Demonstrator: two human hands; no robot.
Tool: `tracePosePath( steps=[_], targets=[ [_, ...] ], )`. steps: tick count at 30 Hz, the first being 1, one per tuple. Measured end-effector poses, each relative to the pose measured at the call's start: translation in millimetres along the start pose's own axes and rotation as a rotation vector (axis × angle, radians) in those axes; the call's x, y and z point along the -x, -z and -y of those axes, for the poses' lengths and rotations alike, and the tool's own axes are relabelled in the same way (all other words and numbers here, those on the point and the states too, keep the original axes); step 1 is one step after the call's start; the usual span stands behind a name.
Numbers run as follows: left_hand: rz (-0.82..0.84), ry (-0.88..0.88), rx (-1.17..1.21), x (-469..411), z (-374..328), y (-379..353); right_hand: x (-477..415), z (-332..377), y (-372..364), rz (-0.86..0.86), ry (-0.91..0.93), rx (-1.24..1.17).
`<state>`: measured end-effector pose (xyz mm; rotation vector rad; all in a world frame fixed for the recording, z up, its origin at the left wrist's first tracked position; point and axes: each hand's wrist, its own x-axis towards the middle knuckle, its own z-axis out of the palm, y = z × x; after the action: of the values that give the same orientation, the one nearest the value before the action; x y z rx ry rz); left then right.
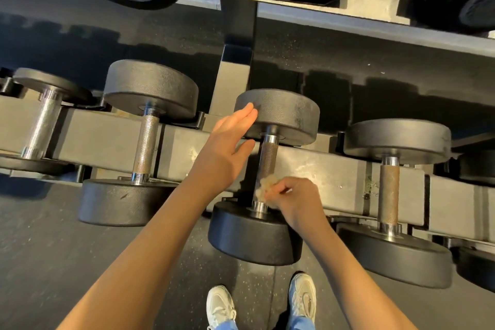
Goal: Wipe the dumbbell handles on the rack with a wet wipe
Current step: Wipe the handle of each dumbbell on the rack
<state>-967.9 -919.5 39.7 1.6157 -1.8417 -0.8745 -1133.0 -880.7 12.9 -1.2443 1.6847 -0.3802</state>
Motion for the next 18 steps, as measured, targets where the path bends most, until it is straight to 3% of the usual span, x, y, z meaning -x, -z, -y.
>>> tracePosePath(
  steps=[3,6,10,15,18],
  targets=[
    [0.026,0.021,-0.006,6,0,3,6,5,7,0.111,-0.039,0.114],
    [0.006,0.013,-0.077,18,7,13,6,16,7,0.024,-0.022,0.205],
    [-0.052,0.093,-0.225,43,31,48,13,32,-10,-0.134,0.150,0.150],
    [-0.131,0.188,-0.350,82,76,97,11,62,-49,-0.010,0.235,-0.014],
    [-0.176,0.332,-0.245,86,99,109,6,79,-77,0.033,0.258,-0.078]
  ],
)
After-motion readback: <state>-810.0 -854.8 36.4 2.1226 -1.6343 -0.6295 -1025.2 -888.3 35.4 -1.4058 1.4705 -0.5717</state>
